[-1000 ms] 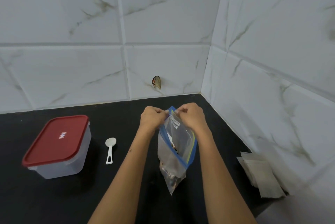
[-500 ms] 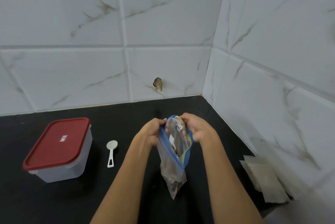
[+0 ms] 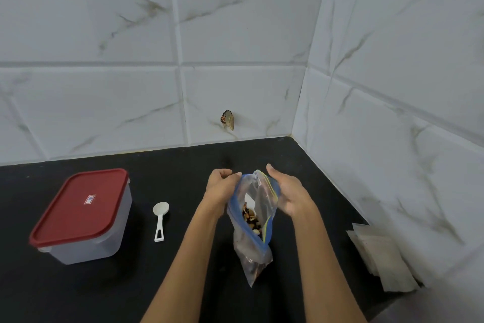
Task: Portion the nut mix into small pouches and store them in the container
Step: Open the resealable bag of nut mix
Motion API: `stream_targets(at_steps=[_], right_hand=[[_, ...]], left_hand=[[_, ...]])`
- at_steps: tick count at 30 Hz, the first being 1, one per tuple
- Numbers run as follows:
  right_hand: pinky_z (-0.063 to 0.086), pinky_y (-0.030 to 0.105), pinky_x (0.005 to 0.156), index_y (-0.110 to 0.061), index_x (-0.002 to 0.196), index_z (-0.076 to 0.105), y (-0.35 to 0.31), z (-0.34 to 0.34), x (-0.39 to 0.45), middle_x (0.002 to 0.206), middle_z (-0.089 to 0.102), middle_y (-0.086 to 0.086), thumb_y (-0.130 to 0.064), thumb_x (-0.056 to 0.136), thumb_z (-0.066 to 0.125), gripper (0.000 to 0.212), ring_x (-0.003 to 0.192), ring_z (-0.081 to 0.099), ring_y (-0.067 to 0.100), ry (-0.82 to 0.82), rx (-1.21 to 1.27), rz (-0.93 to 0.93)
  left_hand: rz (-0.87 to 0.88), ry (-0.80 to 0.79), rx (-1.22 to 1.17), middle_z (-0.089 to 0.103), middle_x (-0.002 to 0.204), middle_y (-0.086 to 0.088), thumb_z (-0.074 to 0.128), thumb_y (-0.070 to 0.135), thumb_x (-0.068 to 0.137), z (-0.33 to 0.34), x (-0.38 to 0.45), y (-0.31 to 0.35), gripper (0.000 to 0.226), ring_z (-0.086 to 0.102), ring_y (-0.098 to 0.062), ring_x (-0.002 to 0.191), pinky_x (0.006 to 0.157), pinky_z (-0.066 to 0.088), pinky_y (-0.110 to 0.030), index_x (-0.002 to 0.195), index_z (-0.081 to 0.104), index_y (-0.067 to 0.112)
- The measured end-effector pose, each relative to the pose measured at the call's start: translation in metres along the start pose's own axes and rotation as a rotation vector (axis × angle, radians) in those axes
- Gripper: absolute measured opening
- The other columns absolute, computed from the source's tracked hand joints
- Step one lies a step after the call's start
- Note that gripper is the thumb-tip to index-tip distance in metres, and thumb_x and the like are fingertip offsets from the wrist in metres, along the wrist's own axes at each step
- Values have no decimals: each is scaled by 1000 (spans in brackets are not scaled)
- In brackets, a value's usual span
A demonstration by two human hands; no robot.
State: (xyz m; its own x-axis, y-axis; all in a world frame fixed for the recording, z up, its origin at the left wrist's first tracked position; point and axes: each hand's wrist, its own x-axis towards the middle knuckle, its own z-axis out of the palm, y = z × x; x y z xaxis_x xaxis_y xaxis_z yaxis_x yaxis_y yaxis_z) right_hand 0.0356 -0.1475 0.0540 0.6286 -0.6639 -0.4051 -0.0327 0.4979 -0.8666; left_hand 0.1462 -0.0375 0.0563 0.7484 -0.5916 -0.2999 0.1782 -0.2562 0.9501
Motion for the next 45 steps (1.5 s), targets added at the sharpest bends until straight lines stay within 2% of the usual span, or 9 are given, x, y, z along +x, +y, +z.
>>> stream_targets(at_steps=[7, 11, 14, 19, 27, 32, 35, 39, 45], right_hand=[[42, 26, 65, -13, 95, 51, 16, -1, -29, 94, 57, 3, -40, 83, 67, 34, 81, 55, 13, 298, -510, -191], [50, 33, 63, -13, 81, 51, 21, -10, -41, 76, 51, 6, -39, 82, 67, 31, 60, 49, 13, 392, -682, -94], [58, 37, 77, -6, 77, 62, 16, -8, -49, 74, 65, 10, -20, 87, 66, 17, 64, 63, 17, 349, -603, -19], [54, 32, 61, -4, 92, 65, 19, -2, -61, 90, 67, 14, -9, 89, 61, 7, 77, 65, 21, 216, -221, -4], [59, 44, 73, -1, 118, 62, 40, -7, -54, 115, 65, 22, -19, 95, 51, 30, 106, 62, 34, -68, 298, 203], [55, 44, 86, -3, 123, 60, 47, -8, -51, 123, 61, 21, -14, 97, 48, 31, 113, 59, 32, -92, 455, 213], [58, 39, 72, 2, 109, 66, 45, -3, -54, 107, 67, 22, -12, 95, 52, 24, 90, 66, 29, -2, 241, 74], [55, 42, 88, -5, 98, 65, 37, 0, -67, 99, 69, 11, -18, 88, 65, 17, 94, 66, 21, 270, -285, -170], [56, 34, 81, -10, 93, 66, 31, 0, -97, 94, 70, 6, -23, 88, 65, 14, 89, 67, 15, 203, -425, -192]], left_hand=[[1, 154, 534, 61, 102, -11, 70, 63, 71, -10, -32, 2, 76, 62, -23, 92, 58, 46, -28, 114, 51, 4], [23, 135, 545, 54, 55, -1, 68, 55, 78, -16, -43, -3, 48, 64, -20, 63, 60, 52, -31, 68, 59, 9], [15, 141, 337, 70, 68, -6, 69, 36, 84, -18, -49, -3, 36, 71, -21, 69, 72, 60, -38, 65, 63, 5], [-56, 30, -20, 71, 84, -14, 63, 9, 90, -18, -62, -10, 12, 71, -21, 73, 66, 60, -34, 82, 66, 1], [-434, -274, -809, 69, 72, -16, 49, 4, 96, -19, -64, -16, 16, 68, -25, 67, 56, 59, -37, 90, 62, -4], [-499, -289, -983, 65, 90, -19, 38, 2, 99, -17, -62, -27, 23, 62, -28, 84, 61, 57, -42, 95, 61, -2], [-380, -213, -805, 69, 79, -13, 43, 5, 99, -11, -66, -30, 21, 63, -22, 77, 64, 58, -38, 98, 63, 2], [-232, -87, -534, 67, 75, -6, 57, 16, 95, -5, -75, -33, 16, 61, -15, 66, 62, 52, -30, 104, 63, 4], [-114, -145, -75, 55, 74, -8, 77, 43, 75, 1, -91, -29, 45, 55, -15, 61, 62, 54, -28, 85, 55, 6]])
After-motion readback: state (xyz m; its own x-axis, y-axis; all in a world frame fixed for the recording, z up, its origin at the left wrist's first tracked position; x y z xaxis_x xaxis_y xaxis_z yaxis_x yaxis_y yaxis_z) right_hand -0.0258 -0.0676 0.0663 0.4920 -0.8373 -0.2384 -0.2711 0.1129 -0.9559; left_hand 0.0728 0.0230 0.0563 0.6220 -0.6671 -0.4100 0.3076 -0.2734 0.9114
